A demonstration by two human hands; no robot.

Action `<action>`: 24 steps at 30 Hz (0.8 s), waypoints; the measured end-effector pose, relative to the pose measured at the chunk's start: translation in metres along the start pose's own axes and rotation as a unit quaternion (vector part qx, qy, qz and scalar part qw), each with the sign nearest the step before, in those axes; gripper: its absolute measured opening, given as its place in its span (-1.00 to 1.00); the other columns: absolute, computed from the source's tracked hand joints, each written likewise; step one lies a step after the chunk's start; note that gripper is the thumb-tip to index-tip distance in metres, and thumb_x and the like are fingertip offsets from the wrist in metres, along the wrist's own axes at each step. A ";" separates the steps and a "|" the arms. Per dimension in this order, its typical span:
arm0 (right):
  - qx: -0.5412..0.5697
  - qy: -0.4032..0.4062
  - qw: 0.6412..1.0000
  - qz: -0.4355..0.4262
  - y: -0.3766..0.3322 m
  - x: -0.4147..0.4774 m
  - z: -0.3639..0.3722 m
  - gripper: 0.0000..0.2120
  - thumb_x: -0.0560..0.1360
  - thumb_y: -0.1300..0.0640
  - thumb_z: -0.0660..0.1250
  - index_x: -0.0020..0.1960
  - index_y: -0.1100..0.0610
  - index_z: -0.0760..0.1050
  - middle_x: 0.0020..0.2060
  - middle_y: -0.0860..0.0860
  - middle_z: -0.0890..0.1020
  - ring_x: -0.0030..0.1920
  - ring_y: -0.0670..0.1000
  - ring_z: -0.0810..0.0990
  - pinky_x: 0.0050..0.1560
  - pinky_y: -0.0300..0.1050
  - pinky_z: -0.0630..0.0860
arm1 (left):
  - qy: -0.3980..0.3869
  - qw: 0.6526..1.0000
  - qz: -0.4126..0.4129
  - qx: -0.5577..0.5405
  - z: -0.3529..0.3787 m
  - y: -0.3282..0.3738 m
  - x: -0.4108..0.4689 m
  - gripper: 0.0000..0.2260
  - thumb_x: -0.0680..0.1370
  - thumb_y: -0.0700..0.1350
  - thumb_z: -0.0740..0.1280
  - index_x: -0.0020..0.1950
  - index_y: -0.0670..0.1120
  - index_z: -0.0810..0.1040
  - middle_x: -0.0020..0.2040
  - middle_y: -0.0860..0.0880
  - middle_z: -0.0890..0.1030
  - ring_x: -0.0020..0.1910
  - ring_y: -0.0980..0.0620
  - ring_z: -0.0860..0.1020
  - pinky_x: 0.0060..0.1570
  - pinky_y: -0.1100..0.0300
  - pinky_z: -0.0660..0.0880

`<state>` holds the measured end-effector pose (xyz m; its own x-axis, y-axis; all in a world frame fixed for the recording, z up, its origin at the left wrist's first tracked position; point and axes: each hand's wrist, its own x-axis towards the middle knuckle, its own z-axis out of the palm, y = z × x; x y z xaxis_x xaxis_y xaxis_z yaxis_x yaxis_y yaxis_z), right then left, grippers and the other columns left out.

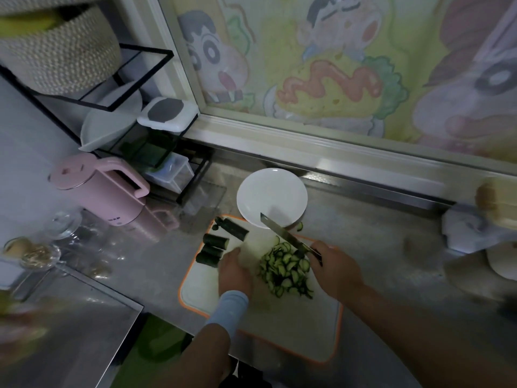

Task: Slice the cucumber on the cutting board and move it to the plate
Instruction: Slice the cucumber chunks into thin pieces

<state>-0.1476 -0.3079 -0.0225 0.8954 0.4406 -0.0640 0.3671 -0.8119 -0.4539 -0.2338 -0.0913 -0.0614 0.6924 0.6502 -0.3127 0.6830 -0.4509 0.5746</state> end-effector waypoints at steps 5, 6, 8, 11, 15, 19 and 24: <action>0.137 -0.046 0.989 0.014 -0.056 -0.024 0.035 -0.83 0.61 0.00 0.17 0.03 0.05 0.49 -0.19 0.02 0.62 -0.17 0.07 0.57 -0.21 -0.03 0.43 | -0.079 0.996 0.047 0.000 -0.006 -0.024 -0.005 -0.57 0.53 -0.29 0.16 0.38 -0.04 0.40 0.36 -0.09 0.42 0.34 -0.11 0.36 0.34 0.11 0.28; 0.162 -0.060 0.985 0.023 -0.066 -0.031 0.044 -0.84 0.61 0.01 0.17 -0.02 0.04 0.48 -0.22 -0.01 0.59 -0.21 0.02 0.54 -0.22 -0.06 0.44 | -0.078 0.995 0.053 -0.022 -0.009 -0.027 -0.006 -0.60 0.55 -0.26 0.16 0.38 -0.03 0.41 0.33 -0.06 0.46 0.30 -0.10 0.41 0.31 0.13 0.31; 0.190 -0.088 0.977 0.040 -0.084 -0.046 0.064 -0.84 0.62 0.02 0.15 -0.11 0.01 0.41 -0.29 -0.07 0.49 -0.29 -0.11 0.45 -0.32 -0.28 0.34 | -0.040 0.996 0.014 -0.079 -0.019 -0.033 -0.005 -0.62 0.56 -0.27 0.17 0.36 -0.05 0.43 0.25 -0.08 0.52 0.20 -0.08 0.48 0.19 0.17 0.38; 0.201 -0.113 0.971 0.063 -0.102 -0.064 0.090 -0.84 0.63 0.01 0.13 -0.10 0.02 0.37 -0.30 -0.07 0.44 -0.29 -0.06 0.42 -0.37 -0.28 0.27 | 0.001 0.988 -0.032 -0.148 -0.033 -0.045 0.004 -0.65 0.54 -0.36 0.16 0.30 -0.15 0.43 0.15 -0.08 0.53 0.10 -0.04 0.50 0.05 0.26 0.37; 0.175 -0.118 0.972 0.106 -0.110 -0.078 0.108 -0.86 0.63 0.03 0.13 -0.07 0.03 0.38 -0.16 0.00 0.51 -0.15 0.01 0.47 -0.20 -0.14 0.34 | 0.011 0.992 -0.004 -0.125 -0.043 -0.062 0.017 -0.63 0.49 -0.38 0.17 0.27 -0.17 0.47 0.13 -0.16 0.57 0.13 -0.13 0.52 0.20 0.02 0.43; 0.146 -0.078 0.975 0.149 -0.108 -0.086 0.114 -0.72 0.64 0.07 0.12 0.25 0.13 0.47 0.09 0.10 0.59 0.11 0.11 0.54 0.08 -0.08 0.43 | -0.012 0.997 0.034 -0.069 -0.043 -0.060 0.014 -0.63 0.51 -0.31 0.17 0.29 -0.11 0.47 0.16 -0.12 0.54 0.14 -0.13 0.50 0.16 0.07 0.43; 0.100 -0.042 0.974 0.198 -0.100 -0.088 0.102 -0.71 0.63 0.02 0.09 0.28 0.08 0.42 0.09 0.08 0.58 0.08 0.10 0.54 0.00 -0.08 0.40 | -0.092 0.992 0.076 -0.043 -0.028 -0.055 0.003 -0.63 0.51 -0.28 0.24 0.31 -0.09 0.45 0.26 -0.13 0.47 0.23 -0.12 0.45 0.26 0.05 0.38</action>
<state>-0.2890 -0.2263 -0.0620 0.9300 0.1439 -0.3383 -0.0677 -0.8374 -0.5423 -0.2758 -0.0468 -0.0726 0.8219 0.4530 -0.3454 0.5507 -0.4766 0.6852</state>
